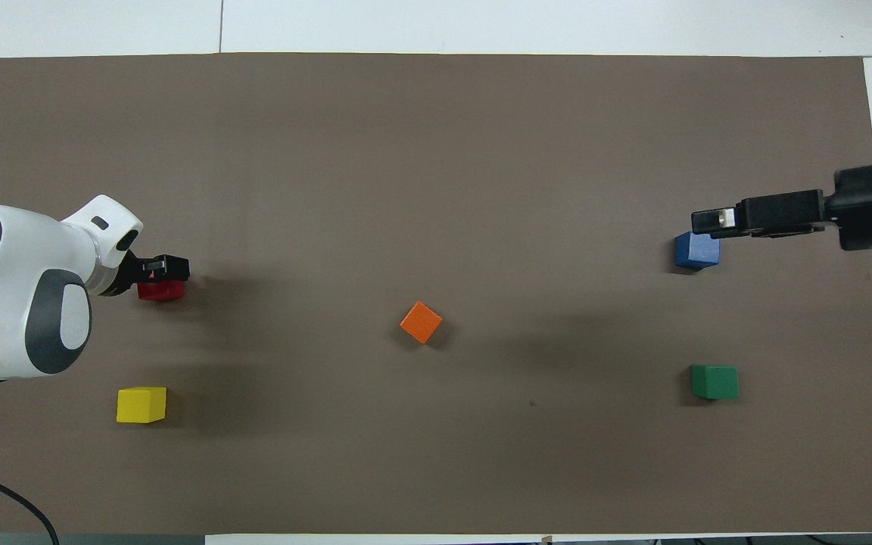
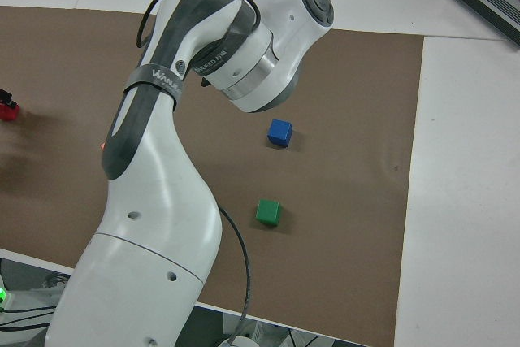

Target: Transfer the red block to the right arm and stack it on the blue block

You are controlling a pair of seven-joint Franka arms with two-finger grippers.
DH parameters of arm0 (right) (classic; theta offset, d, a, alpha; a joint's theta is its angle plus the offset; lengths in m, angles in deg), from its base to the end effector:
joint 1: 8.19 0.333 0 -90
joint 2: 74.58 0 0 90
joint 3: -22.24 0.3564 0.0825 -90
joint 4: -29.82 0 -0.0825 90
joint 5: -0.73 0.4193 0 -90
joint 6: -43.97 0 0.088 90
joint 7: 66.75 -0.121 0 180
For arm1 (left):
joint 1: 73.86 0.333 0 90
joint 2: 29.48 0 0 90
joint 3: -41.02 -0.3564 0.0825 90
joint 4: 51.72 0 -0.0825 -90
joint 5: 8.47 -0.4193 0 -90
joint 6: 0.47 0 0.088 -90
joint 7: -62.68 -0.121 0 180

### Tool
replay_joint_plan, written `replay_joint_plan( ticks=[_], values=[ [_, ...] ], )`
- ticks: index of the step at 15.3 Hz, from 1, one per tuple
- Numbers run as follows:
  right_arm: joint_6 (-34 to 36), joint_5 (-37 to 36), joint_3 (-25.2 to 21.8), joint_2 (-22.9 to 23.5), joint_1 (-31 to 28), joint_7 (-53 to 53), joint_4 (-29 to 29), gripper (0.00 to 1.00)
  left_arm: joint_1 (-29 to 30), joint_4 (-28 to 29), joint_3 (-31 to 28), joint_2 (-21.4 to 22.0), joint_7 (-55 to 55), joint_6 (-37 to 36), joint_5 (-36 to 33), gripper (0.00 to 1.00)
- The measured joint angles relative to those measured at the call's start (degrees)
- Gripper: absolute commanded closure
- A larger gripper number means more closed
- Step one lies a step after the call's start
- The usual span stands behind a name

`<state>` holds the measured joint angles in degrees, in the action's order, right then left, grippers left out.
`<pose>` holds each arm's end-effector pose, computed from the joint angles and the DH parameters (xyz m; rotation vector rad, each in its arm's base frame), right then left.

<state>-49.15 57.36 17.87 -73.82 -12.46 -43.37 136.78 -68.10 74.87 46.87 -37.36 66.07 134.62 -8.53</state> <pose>0.5903 0.0085 0.5496 -2.1414 -0.0657 -0.0514 0.5769 -0.0005 0.3202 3.1267 0.0905 0.0174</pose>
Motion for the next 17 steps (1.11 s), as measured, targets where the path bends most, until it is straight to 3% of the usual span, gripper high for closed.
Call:
replay_joint_plan(
  ticks=[1,2,3,6,9,13,17],
  values=[
    [0.95,4.26,-0.04,0.92,-0.07,0.88,1.44,0.00,0.00,0.00,0.00,-0.18,0.00,0.02,0.00,0.37],
    [2.35,9.13,0.01,1.79,-0.04,1.15,2.90,0.00,0.00,0.01,0.00,-0.42,0.00,0.03,0.00,0.63],
    [4.22,14.10,0.06,2.66,-0.01,1.20,4.26,0.00,0.00,0.01,0.00,-0.64,0.00,0.04,0.00,0.97],
    [7.57,23.64,0.30,5.58,0.23,1.39,6.26,0.00,0.00,-0.52,0.03,-0.80,0.00,-0.73,0.00,1.00],
    [11.73,30.11,0.49,10.90,0.63,7.33,6.66,0.00,-0.05,-6.98,0.39,-0.78,2.99,-9.85,2.66,1.00],
    [17.62,36.74,0.57,18.32,1.77,15.62,6.40,0.00,-0.29,-19.75,1.74,-0.08,15.34,-23.99,16.27,1.00],
    [23.54,43.73,0.61,20.71,4.34,18.00,6.08,0.00,-0.64,-26.80,5.74,0.81,38.21,-27.58,27.70,1.00]
  ],
)
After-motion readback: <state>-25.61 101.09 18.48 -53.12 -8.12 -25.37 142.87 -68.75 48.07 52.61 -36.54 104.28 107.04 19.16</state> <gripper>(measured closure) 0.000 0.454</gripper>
